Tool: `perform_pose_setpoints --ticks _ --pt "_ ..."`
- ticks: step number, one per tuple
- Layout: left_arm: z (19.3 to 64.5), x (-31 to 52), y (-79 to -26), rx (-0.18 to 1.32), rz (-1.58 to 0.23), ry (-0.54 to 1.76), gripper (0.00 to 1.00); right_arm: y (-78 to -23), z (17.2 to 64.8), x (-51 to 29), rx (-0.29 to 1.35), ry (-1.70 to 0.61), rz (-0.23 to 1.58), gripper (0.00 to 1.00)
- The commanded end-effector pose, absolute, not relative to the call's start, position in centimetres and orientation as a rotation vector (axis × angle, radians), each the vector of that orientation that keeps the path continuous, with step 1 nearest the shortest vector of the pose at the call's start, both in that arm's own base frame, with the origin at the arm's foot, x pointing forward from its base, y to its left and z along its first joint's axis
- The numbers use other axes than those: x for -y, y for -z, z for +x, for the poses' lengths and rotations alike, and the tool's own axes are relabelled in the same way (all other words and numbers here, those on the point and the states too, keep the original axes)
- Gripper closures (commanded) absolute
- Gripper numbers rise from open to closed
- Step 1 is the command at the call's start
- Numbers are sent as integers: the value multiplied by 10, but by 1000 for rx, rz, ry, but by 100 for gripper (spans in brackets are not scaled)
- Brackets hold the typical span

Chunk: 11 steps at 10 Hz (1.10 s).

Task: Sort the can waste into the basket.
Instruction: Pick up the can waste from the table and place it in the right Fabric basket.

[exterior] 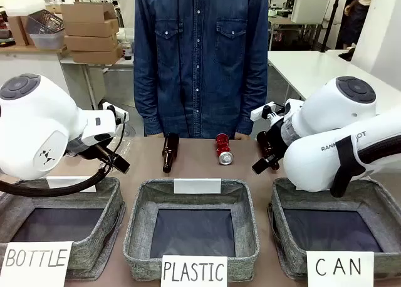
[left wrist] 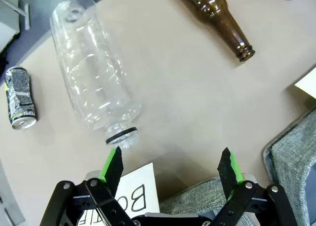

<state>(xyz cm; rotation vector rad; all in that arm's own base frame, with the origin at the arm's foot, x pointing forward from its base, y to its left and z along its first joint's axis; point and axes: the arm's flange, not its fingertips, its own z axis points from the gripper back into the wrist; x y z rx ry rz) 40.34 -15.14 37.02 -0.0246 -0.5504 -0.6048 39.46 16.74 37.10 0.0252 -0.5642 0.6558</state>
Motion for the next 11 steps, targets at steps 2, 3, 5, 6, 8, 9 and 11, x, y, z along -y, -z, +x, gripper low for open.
perform_pose_setpoints --ticks 2,3,5,6,8,9,11 --pt "403 151 -370 551 -25 605 0 -371 395 -167 564 -656 25 0" --pt "403 151 -370 551 -25 605 0 -371 395 -167 564 -656 25 0" --pt "403 151 -370 551 -25 605 0 -371 395 -167 564 -656 25 0" --pt "403 151 -370 551 -25 605 0 -371 395 -167 564 -656 25 0" --pt "403 151 -370 551 -25 605 0 -371 395 -167 564 -656 25 0" --pt "403 151 -370 551 -25 605 0 -371 395 -167 564 -656 25 0" --pt "403 151 -370 551 -25 605 0 -371 395 -167 564 -656 25 0"
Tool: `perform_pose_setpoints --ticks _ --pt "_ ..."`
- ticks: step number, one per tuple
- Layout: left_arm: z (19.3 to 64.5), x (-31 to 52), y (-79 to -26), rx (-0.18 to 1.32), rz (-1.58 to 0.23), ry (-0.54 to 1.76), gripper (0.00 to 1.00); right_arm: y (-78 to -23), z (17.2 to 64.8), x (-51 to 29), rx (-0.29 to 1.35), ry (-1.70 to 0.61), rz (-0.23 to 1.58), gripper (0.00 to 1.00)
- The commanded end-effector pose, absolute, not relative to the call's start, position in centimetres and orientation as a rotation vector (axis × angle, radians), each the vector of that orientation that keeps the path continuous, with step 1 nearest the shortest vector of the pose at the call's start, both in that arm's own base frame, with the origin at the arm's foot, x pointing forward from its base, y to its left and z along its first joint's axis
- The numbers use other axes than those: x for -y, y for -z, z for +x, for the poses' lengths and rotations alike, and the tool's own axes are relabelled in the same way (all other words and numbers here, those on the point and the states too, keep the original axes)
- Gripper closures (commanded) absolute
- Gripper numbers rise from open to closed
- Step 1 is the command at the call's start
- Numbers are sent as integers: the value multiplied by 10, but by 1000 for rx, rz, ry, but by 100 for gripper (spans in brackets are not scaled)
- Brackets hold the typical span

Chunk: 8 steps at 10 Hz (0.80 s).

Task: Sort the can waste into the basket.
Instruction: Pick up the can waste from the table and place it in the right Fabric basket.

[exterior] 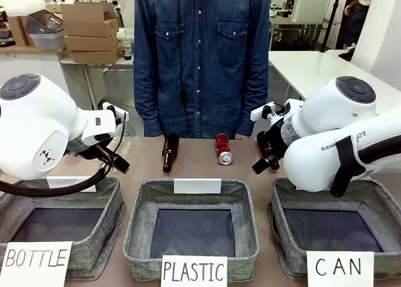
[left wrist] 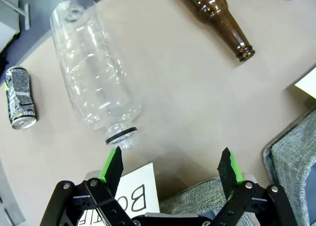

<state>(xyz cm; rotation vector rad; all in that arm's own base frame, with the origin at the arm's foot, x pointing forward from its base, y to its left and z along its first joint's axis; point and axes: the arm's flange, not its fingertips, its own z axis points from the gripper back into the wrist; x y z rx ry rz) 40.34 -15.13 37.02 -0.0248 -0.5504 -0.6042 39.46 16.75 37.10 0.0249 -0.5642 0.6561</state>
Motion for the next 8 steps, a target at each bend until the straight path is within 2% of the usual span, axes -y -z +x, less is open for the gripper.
perform_pose_setpoints --ticks 1,4,6,7,8 --pt "403 151 -370 551 -25 605 0 -371 395 -167 564 -656 25 0" --pt "403 151 -370 550 -25 604 0 -371 395 -167 564 -656 25 0" --pt "381 146 -438 569 -7 621 0 -431 369 -138 662 -632 75 0" --pt "344 129 -489 649 -58 650 0 -473 341 -112 714 -614 99 0" --pt "309 116 -515 729 -69 695 0 -496 315 -96 684 -612 110 0"
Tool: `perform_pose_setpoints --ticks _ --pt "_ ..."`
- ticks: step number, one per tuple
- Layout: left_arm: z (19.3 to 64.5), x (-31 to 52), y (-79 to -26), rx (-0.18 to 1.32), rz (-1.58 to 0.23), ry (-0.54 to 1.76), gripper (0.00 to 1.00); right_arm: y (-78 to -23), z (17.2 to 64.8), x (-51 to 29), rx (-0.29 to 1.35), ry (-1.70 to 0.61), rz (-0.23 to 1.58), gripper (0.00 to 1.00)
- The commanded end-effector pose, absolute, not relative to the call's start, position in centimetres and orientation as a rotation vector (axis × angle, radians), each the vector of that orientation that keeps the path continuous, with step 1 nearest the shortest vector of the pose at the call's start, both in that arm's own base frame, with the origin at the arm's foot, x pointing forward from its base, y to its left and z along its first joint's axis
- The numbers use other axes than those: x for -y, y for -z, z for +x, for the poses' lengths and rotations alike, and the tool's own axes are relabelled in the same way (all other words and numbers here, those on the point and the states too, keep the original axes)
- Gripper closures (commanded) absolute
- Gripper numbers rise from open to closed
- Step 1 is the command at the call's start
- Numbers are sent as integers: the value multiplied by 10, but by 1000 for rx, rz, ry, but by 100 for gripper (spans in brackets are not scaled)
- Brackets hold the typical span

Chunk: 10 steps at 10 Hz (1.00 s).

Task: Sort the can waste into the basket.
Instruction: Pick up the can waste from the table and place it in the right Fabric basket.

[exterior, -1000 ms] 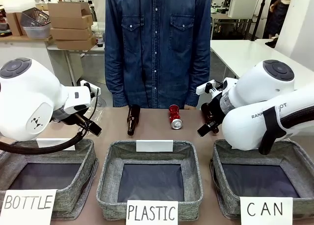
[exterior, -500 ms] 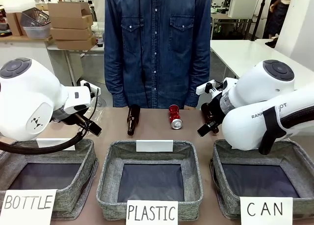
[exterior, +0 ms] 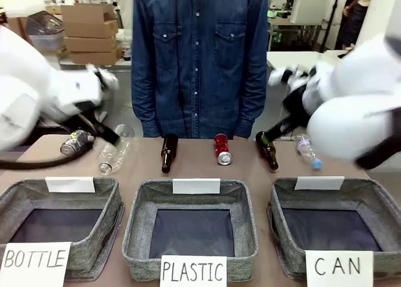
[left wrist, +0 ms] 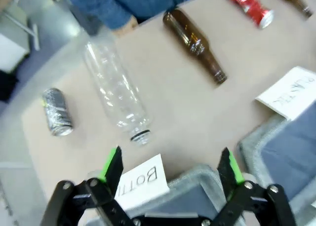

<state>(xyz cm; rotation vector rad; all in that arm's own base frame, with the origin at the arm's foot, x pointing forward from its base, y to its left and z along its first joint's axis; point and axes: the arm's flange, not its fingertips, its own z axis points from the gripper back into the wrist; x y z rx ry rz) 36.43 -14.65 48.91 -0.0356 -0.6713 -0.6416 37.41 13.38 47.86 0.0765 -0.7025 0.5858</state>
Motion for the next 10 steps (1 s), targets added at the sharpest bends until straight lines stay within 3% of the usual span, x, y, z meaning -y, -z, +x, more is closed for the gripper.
perform_pose_setpoints --ticks 1,2,3,4,5,7,8,10 --pt "279 110 -521 763 -70 716 0 -508 288 -88 665 -587 133 0" --pt "276 120 -506 773 36 710 0 -507 276 -92 694 -494 117 0" --pt "336 140 -535 735 -44 670 0 -514 352 -116 704 -572 99 0" --pt "336 140 -535 735 -44 670 0 -540 329 -104 703 -550 111 0" --pt "308 134 -567 779 -20 694 0 -527 338 -117 622 -612 95 0" --pt "320 102 -567 464 -303 766 0 -526 335 -72 528 -547 350 0" --pt "327 60 -566 294 -550 758 0 -524 330 -29 436 -459 604 0" --pt "342 -11 -549 180 -856 568 0 -516 327 36 285 -160 940 0"
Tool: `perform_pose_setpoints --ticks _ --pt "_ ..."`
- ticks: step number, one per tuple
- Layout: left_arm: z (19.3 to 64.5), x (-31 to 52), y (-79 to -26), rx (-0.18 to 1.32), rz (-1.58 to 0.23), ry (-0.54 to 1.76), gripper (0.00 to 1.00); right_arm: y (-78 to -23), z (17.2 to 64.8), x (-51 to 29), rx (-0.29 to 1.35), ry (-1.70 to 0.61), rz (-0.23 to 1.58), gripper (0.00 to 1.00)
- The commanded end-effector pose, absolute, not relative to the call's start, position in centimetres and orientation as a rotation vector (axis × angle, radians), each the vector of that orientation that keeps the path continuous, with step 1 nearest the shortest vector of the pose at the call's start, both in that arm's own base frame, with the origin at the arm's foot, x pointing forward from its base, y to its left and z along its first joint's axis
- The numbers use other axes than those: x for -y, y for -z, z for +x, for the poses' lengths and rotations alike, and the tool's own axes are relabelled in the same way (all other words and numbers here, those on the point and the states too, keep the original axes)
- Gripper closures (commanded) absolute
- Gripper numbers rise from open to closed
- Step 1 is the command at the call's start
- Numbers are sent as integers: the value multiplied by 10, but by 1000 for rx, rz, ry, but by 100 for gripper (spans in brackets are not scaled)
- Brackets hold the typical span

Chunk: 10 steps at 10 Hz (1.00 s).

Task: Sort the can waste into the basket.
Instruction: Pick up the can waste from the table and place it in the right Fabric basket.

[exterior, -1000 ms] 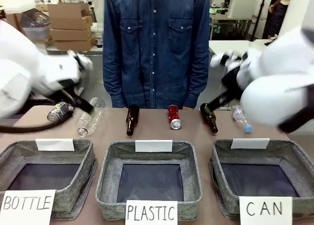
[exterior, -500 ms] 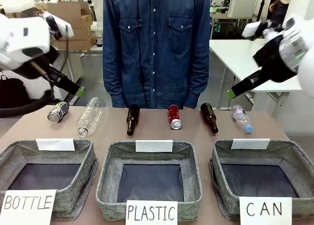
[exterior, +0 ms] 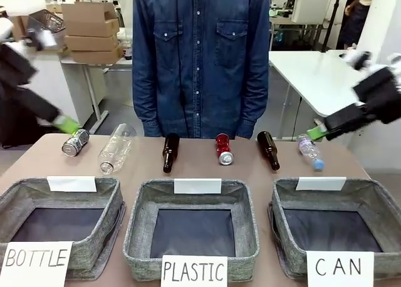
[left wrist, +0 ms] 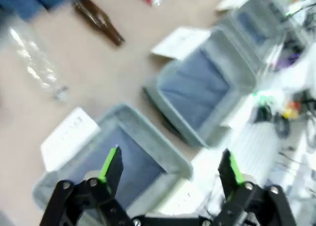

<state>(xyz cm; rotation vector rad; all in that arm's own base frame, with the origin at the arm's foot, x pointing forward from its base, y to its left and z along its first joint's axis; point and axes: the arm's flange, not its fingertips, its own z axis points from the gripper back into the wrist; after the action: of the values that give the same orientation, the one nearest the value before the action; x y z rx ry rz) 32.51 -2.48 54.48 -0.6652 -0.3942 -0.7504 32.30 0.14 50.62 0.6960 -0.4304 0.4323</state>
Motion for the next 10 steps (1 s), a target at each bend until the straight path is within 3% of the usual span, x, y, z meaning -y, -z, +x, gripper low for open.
perform_pose_setpoints --ticks 1,3,6,7,8,9,10 --pt "347 -43 -538 220 -1036 484 0 -513 325 61 251 -41 1063 0" --pt "358 -90 -520 324 -1314 327 0 -509 325 95 278 68 1208 0" --pt "364 -112 -517 547 -1545 215 0 -509 322 108 342 147 1212 0" --pt "375 -96 -521 481 -1371 153 0 -510 322 104 381 190 1133 0" --pt "385 -58 -521 304 -1018 257 0 -501 325 123 308 134 1239 0" --pt "371 -126 -509 490 -1496 156 0 -501 325 123 308 134 1239 0" --pt "371 -126 -509 490 -1496 156 0 -501 325 123 308 134 1239 0"
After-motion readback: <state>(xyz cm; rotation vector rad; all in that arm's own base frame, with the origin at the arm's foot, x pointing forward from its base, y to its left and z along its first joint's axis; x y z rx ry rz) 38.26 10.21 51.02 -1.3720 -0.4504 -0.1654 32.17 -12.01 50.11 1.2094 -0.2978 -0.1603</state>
